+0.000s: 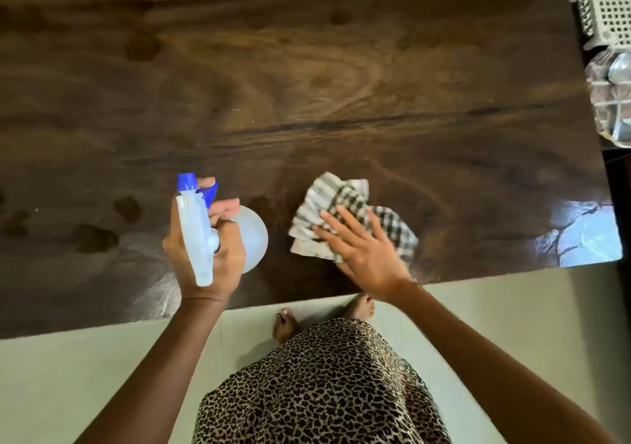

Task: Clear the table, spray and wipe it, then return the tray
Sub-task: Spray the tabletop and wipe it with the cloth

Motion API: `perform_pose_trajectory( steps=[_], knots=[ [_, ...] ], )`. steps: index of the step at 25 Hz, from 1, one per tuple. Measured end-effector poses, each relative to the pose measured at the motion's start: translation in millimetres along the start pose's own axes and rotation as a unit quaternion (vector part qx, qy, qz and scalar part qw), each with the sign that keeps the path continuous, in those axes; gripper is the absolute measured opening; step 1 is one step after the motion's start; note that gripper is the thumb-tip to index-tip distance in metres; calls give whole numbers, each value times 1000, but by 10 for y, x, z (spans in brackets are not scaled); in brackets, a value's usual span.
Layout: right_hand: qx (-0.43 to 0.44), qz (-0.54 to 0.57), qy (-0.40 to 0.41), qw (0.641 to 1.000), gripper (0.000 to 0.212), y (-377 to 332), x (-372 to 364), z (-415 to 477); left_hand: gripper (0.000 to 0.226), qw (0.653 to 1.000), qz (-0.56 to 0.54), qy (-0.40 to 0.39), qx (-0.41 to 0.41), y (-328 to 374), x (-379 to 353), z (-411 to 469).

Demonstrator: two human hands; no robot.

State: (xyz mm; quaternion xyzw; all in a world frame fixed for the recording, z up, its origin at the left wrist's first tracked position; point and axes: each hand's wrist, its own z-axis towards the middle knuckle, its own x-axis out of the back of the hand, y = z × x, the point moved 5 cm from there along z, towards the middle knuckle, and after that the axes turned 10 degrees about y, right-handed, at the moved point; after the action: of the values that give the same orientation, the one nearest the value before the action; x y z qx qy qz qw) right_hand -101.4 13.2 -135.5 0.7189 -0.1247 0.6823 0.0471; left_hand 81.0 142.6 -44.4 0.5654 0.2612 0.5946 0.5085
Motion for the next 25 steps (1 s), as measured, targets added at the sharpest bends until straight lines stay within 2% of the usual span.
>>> perform_pose_trajectory(
  steps=[1, 3, 5, 7, 9, 12, 14, 17, 19, 21, 22, 23, 25],
  knots=[
    [-23, 7, 14, 1000, 59, 243, 7, -169, 45, 1000, 4, -4, 6, 0, -9, -2],
    [-152, 15, 34, 988, 56, 893, 67, -274, 46, 1000, 13, -10, 14, 16, -17, -12],
    [-322, 40, 35, 945, 51, 1451, 160, 28, 47, 1000, 19, -15, 7, 36, -17, -9],
    [-417, 60, 49, 906, 49, 1648, 235, 619, 47, 1000, 21, -21, -4, 55, -25, 0],
    [-393, 60, 34, 917, 49, 1449, 236, 1214, 46, 1000, 14, -22, -6, 49, -32, 7],
    [-205, 27, -15, 978, 53, 663, 112, 1469, 45, 999, 30, -21, -11, 40, -35, 5],
    [-86, -12, -35, 996, 56, 107, 9, 1037, 46, 999, 40, -14, -12, 45, -16, 6],
    [-21, 2, -11, 1000, 58, -354, -41, 53, 46, 999, 45, 3, -15, 84, 3, 18],
    [37, 13, -28, 999, 61, -404, -79, -432, 43, 998, 45, 16, -29, 99, -7, 26],
    [97, -6, -36, 995, 63, -217, -97, -489, 39, 999, 31, 33, -29, 86, -12, 35],
    [95, -27, -35, 994, 62, -92, -88, -347, 36, 998, 24, 43, -33, 81, -8, 43],
    [57, -46, -20, 997, 59, 47, -56, -115, 32, 997, 21, 52, -43, 83, -1, 49],
    [-94, -18, 2, 995, 54, 286, 4, 389, 27, 996, 30, 60, -62, 92, 19, 36]
  ],
)
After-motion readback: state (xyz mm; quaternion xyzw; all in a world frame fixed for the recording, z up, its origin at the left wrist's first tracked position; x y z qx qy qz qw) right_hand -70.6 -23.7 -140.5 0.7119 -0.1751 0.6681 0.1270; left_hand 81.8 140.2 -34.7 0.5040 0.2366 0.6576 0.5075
